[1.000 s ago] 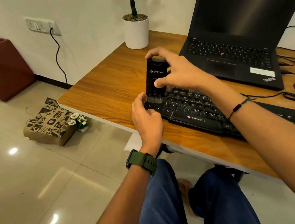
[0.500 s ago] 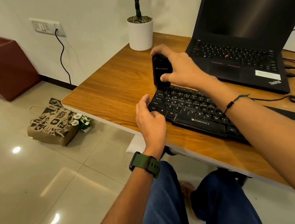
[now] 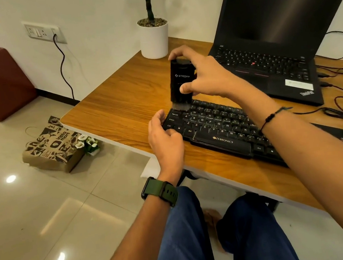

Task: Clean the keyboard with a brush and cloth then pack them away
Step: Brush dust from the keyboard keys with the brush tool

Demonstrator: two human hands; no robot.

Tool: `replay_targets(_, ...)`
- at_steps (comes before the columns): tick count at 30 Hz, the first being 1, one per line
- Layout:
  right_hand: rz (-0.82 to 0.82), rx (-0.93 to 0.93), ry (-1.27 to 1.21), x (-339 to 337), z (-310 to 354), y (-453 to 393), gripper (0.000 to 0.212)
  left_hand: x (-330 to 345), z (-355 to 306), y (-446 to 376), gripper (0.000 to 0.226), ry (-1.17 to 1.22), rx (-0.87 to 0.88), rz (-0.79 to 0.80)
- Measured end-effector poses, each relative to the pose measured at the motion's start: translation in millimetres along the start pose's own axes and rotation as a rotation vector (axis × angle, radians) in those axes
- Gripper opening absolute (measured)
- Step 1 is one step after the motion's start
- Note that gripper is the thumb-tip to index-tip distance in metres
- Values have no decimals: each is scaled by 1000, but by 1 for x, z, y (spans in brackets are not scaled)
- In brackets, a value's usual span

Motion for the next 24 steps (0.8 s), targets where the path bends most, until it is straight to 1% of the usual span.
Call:
replay_targets(2,-80,-42,133,-1,0,0,64,0,0,0,51,-1,-4,-2)
replay_targets(3,-78,-42,143,1,0,2,64,0,-1,0,51,-1,-2,0)
replay_targets(4,-42,-30,120,3,-1,2,63,0,-1,1,52,-2,5,0)
replay_targets(6,39,3,-3,3,-1,4,61,0,-1,1,52,-10,16,1)
replay_targets(7,55,10,-52,3,0,5,61,0,-1,0,52,-13,14,1)
replay_targets(8,41,-2,-46,2,0,5,61,0,-1,0,52,-14,9,0)
replay_targets(10,-47,-53,118,3,2,5,63,-1,1,0,52,-9,2,-3)
replay_targets(11,-66,-66,160,3,3,7,63,-1,1,0,52,-8,5,-4)
replay_targets(12,-42,-69,157,5,4,8,63,-1,0,0,52,-8,10,-4)
replay_targets(14,76,-28,0,7,3,9,61,0,0,1,53,-13,18,-2)
replay_targets(15,109,5,-91,6,3,10,61,0,0,1,53,-15,19,-2)
replay_targets(16,113,25,-128,5,1,9,61,0,0,1,53,-15,17,-2)
replay_targets(17,88,20,-88,4,0,8,61,0,0,1,53,-18,12,-3)
replay_targets(18,34,-8,31,3,1,7,62,0,1,1,52,-20,5,-3)
replay_targets(20,-139,-92,300,1,1,5,62,0,1,1,51,-22,6,-1)
replay_targets(21,-210,-121,370,0,1,4,61,0,0,0,51,-21,11,-1)
replay_targets(22,-245,-134,384,1,2,5,61,0,0,0,52,-20,15,-1)
replay_targets(24,-229,-143,367,4,1,6,60,0,1,0,52,-19,17,1)
Point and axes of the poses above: each hand's wrist, its own y-axis away from the middle knuckle, its own x-axis out of the palm, z = x × y, the point moved 4 cm from there along -y, towards the middle knuckle, and after that the axes turned 12 degrees about x, right-handed, at the moved point
